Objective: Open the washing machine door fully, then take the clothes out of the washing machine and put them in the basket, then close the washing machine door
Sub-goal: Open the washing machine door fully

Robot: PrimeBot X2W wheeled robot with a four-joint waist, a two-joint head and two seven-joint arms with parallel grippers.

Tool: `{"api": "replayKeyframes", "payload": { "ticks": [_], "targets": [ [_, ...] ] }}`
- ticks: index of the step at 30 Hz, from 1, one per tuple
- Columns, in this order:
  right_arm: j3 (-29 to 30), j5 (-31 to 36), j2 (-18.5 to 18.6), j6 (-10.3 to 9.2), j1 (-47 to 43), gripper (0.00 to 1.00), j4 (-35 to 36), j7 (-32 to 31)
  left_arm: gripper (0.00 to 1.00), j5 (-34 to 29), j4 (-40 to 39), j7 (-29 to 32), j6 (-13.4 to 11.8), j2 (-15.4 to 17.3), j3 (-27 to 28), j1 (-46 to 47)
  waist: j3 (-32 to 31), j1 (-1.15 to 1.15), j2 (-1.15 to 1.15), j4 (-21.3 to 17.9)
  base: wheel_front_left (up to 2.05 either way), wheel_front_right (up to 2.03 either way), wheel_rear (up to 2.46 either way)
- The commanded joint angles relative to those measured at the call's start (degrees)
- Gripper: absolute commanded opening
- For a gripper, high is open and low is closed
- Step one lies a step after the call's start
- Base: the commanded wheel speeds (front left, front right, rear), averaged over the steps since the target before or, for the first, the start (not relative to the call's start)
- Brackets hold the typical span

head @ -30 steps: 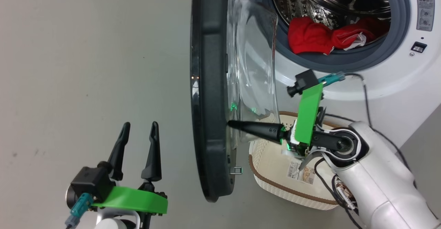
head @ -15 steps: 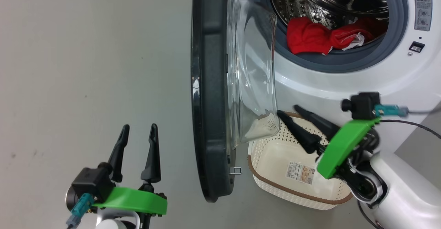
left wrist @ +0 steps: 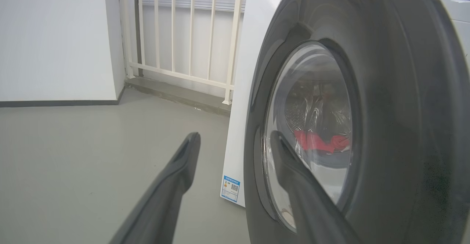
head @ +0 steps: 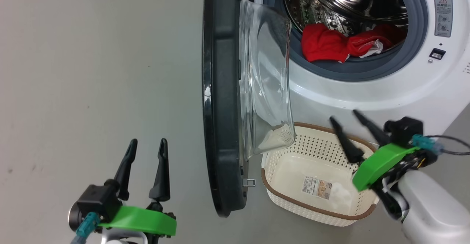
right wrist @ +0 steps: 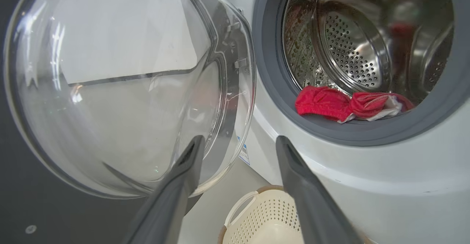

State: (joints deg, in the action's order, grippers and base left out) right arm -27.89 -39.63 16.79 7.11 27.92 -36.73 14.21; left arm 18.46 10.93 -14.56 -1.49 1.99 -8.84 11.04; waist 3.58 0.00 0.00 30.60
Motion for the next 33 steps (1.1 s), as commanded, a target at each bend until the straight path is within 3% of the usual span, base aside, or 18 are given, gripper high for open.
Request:
{"api": "replayKeyframes", "payload": {
  "ticks": [1, 6, 11, 19, 33],
  "targets": [
    [3.0, 3.7, -0.7, 0.37, -0.8, 1.00, 1.9, 0.7, 1.00, -0.8, -1.7, -0.4, 0.1, 0.9, 2.3, 0.1, 0.0, 0.00, 0.00, -0.1, 0.00, 0.00, 0.00],
    [15.6, 16.5, -5.7, 0.37, -5.8, 1.00, 8.5, 0.8, 1.00, -1.2, -2.1, -0.4, 0.1, 0.9, 2.5, -0.1, 0.0, 0.00, 0.00, -0.1, 0.00, 0.00, 0.00],
    [22.8, 25.0, -10.4, 0.37, -11.3, 1.00, 16.4, 0.8, 1.00, -1.3, -2.7, -0.4, 0.2, 0.9, 2.7, -0.1, 0.0, 0.00, 0.00, -0.1, 0.00, 0.00, 0.00],
    [25.0, 30.3, -13.1, 0.37, -16.9, 1.00, 22.2, 0.8, 1.00, -1.5, -3.3, -0.4, 0.2, 0.9, 2.7, -0.2, 0.3, 0.00, 0.00, 0.0, 0.00, 0.00, 0.00],
    [25.5, 31.0, -13.8, 0.37, -17.9, 1.00, 22.1, 0.8, 1.00, -1.9, -2.8, -0.4, 0.2, 0.9, 2.8, -0.5, -0.5, 0.00, 0.00, -0.1, 0.00, 0.00, 0.00]
  ]
}}
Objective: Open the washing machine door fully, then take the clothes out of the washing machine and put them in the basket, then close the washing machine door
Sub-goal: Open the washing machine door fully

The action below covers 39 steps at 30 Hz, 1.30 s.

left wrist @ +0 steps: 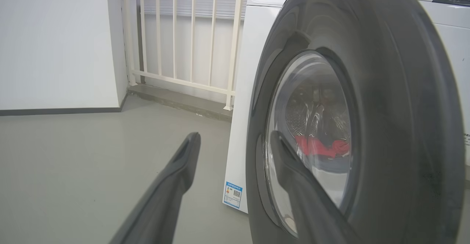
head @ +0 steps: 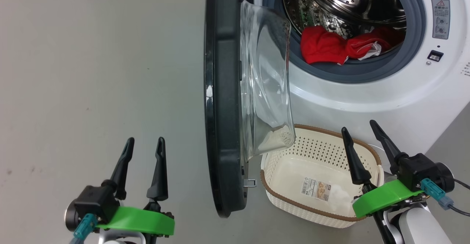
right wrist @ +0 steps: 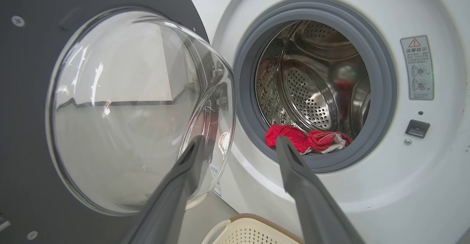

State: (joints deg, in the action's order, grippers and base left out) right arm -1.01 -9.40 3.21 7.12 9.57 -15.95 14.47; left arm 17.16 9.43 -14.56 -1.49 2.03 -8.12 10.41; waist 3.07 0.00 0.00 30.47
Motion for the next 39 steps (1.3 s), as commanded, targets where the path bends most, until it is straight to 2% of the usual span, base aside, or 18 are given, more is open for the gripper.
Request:
{"api": "replayKeyframes", "payload": {
  "ticks": [1, 22, 23, 25, 26, 39],
  "targets": [
    [-1.4, 0.8, -0.2, 0.36, 0.5, 1.00, 1.3, 0.5, 1.00, -0.7, -1.3, -0.4, 0.2, 0.8, 2.1, 0.0, 0.0, 0.00, 0.00, 0.0, 0.00, 0.00, 0.00],
    [-2.9, 0.4, -0.3, 0.36, 0.2, 1.00, 0.7, 0.5, 1.00, -1.4, -0.9, -0.4, 0.6, 0.8, 1.2, -0.1, -0.5, 0.00, 0.00, -0.1, 0.00, 0.00, 0.00],
    [-2.9, 0.3, -0.3, 0.36, 0.2, 1.00, 0.7, 0.5, 0.65, -1.5, -1.1, -0.4, 0.8, 0.8, 1.0, 0.0, -0.6, 0.00, 0.00, -0.1, 0.00, 0.00, 0.00],
    [-3.0, 0.2, -0.3, 0.36, 0.1, 1.00, 0.7, 0.5, 0.10, -1.7, -1.7, -0.4, 1.3, 0.8, 0.6, 0.6, -0.6, 0.00, 0.00, -0.1, 0.00, 0.00, 0.00],
    [-3.1, 0.2, -0.3, 0.36, 0.0, 1.00, 0.7, 0.5, 0.00, -1.8, -2.3, -0.4, 1.3, 0.8, 0.5, 1.0, -0.6, 0.00, 0.00, -0.1, 0.00, 0.00, 0.00],
    [-2.5, -0.1, -0.3, 0.36, -0.7, 1.00, 0.6, 0.5, 0.00, -1.7, -13.7, -0.4, 1.4, 0.8, -0.8, 8.8, -0.4, 0.00, 0.00, -0.2, 0.00, 0.00, 0.00]
  ]
}}
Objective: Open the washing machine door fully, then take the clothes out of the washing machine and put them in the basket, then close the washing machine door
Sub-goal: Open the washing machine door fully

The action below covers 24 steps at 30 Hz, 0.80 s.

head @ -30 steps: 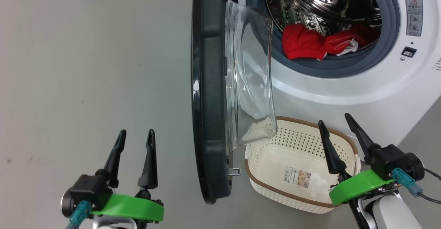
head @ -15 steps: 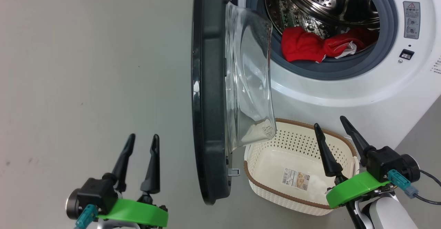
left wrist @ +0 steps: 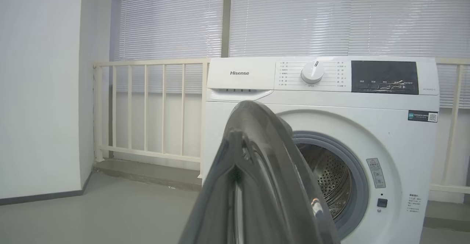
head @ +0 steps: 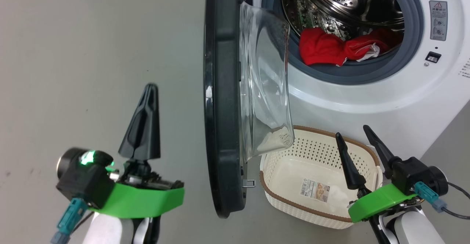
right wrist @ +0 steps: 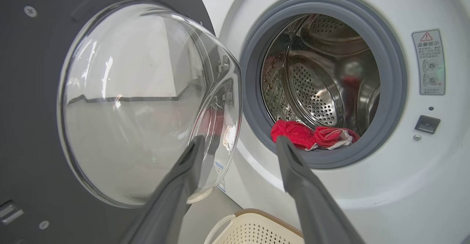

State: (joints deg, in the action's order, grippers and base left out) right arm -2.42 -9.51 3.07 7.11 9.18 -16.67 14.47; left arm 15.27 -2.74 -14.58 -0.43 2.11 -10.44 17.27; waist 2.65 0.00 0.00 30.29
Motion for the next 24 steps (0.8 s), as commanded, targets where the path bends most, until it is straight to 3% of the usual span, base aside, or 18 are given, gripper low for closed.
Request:
{"api": "replayKeyframes", "payload": {
  "ticks": [1, 10, 18, 24],
  "targets": [
    [-1.0, 0.0, -0.2, 0.37, -0.4, 1.00, 1.3, 0.5, 0.00, 0.4, -2.5, -0.4, 0.6, 0.8, 1.0, 2.6, 0.0, 0.00, 0.00, 0.0, 0.00, 0.00, 0.00],
    [-0.4, -0.1, -0.2, 0.37, -1.0, 1.00, 1.6, 0.5, 0.00, 1.7, -5.3, -0.4, 2.3, 0.8, -10.6, 4.9, 0.2, 0.00, 0.00, -0.2, 0.00, 0.00, 0.00],
    [-0.2, -0.4, -0.2, 0.37, -1.3, 1.00, 1.8, 0.5, 0.00, 5.0, 2.8, -0.4, 4.0, 0.8, -21.7, 4.3, 0.6, 0.00, 0.00, -0.7, 0.00, 0.00, 0.00],
    [-0.1, -0.5, -0.2, 0.37, -1.0, 1.00, 1.9, 0.5, 0.00, 8.3, 8.7, -0.4, 3.6, 0.8, -24.4, 3.4, 0.8, 0.00, 0.00, -1.6, 0.00, 0.00, 0.00]
  ]
}}
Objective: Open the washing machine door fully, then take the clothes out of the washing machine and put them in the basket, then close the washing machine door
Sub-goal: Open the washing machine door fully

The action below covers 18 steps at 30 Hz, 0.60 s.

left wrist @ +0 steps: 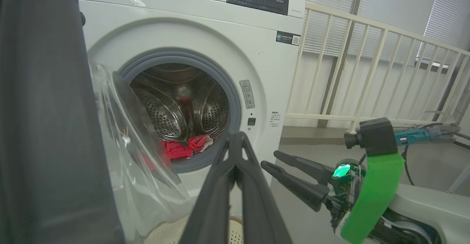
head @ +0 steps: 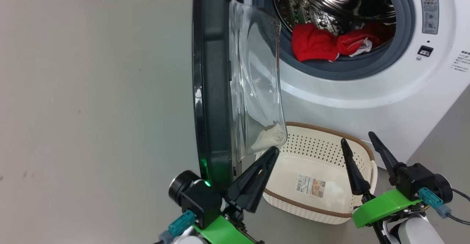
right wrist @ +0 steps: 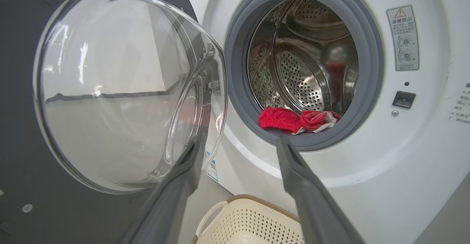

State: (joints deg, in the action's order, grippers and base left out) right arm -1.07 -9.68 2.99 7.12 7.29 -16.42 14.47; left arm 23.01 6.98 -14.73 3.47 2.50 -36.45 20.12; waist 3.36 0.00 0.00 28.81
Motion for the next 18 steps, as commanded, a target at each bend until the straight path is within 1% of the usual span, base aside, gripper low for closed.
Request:
{"api": "replayKeyframes", "payload": {
  "ticks": [1, 10, 18],
  "targets": [
    [-1.4, -0.2, -0.1, 0.36, 0.9, 1.00, 1.7, 0.5, 0.00, 0.5, 0.0, -0.3, -0.7, 0.4, 1.8, 0.6, 0.0, 0.00, 0.00, -0.1, 0.00, 0.00, 0.00],
    [-0.8, -0.1, -0.1, 0.36, 0.9, 1.00, 1.9, 0.5, 0.00, 1.0, 6.1, -0.3, -3.8, 0.7, 5.6, 0.5, 0.2, 0.00, 0.00, -0.1, 0.00, 0.00, 0.00],
    [-0.8, 0.1, -0.1, 0.36, 0.9, 1.00, 2.0, 0.5, 0.00, 2.4, 6.6, -0.3, -5.7, 1.7, 9.4, 0.0, 0.5, 0.00, 0.00, 0.7, 0.00, 0.00, 0.00]
  ]
}}
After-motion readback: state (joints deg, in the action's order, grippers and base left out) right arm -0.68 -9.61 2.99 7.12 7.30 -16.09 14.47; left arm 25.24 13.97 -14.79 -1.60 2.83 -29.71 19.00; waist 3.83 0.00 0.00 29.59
